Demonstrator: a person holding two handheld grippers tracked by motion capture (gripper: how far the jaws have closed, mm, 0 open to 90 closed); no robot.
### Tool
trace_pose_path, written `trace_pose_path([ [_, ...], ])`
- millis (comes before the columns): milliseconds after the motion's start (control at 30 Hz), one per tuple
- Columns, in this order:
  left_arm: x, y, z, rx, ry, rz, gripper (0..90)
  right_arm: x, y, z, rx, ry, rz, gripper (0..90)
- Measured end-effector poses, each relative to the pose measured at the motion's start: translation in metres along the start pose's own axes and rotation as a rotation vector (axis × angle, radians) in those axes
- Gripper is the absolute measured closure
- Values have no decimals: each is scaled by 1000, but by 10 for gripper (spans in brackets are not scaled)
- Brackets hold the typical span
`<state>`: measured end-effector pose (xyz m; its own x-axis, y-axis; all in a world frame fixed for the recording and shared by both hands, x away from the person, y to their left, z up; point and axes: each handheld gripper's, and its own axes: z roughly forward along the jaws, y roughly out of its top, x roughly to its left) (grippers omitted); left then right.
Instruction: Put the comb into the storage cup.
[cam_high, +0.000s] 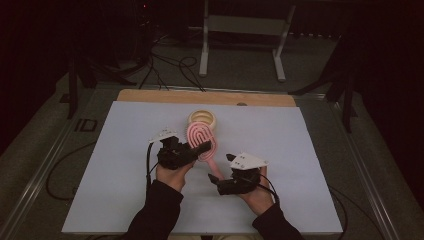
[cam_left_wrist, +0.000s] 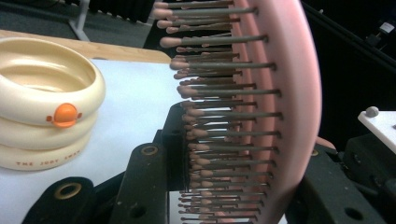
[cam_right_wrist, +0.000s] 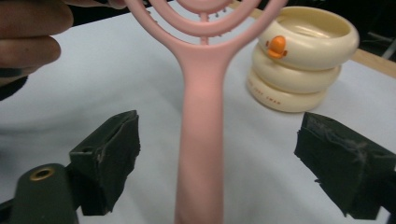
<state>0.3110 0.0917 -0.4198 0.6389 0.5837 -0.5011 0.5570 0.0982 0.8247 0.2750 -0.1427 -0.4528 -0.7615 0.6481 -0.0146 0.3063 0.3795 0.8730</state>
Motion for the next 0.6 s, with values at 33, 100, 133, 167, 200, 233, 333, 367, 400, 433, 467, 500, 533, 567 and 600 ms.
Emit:
trace_pose_path([
  [33,0,1,-1,-4,1,1,647,0,0,0,-4,-2,2,107],
  [100,1,2,-2,-6,5,3,647,-2,0,-2,-8,-7,7,99],
  [133,1,2,-2,-6,5,3,647,-2,0,-2,-8,-7,7,99],
  [167,1,4,-4,-10,10,5,647,-3,-1,-3,-7,-6,16,99],
  [200,1,4,-4,-10,10,5,647,-3,-1,-3,-7,-6,16,99],
  [233,2,6,-5,-13,10,7,647,-7,-4,-7,-21,-9,34,97],
  [333,3,9,-6,-16,15,11,647,-12,-6,-10,-34,-20,36,97],
  [367,4,10,-7,-17,18,11,647,-13,-6,-12,-38,-24,39,97],
  [400,4,11,-8,-15,19,13,647,-13,-7,-13,-42,-26,42,97],
  [433,4,11,-8,-15,19,13,647,-13,-7,-13,-42,-26,42,97],
  [467,4,11,-8,-15,19,13,647,-15,-7,-15,-43,-27,36,97],
  [500,5,14,-11,-17,29,16,647,-15,-7,-15,-43,-27,36,97],
  [533,6,16,-12,-17,32,18,647,-17,-9,-19,-39,-26,24,93],
  [567,7,17,-14,-20,36,19,647,-18,-11,-21,-42,-27,21,92],
  [600,8,18,-15,-22,41,19,647,-19,-13,-23,-45,-30,23,91],
])
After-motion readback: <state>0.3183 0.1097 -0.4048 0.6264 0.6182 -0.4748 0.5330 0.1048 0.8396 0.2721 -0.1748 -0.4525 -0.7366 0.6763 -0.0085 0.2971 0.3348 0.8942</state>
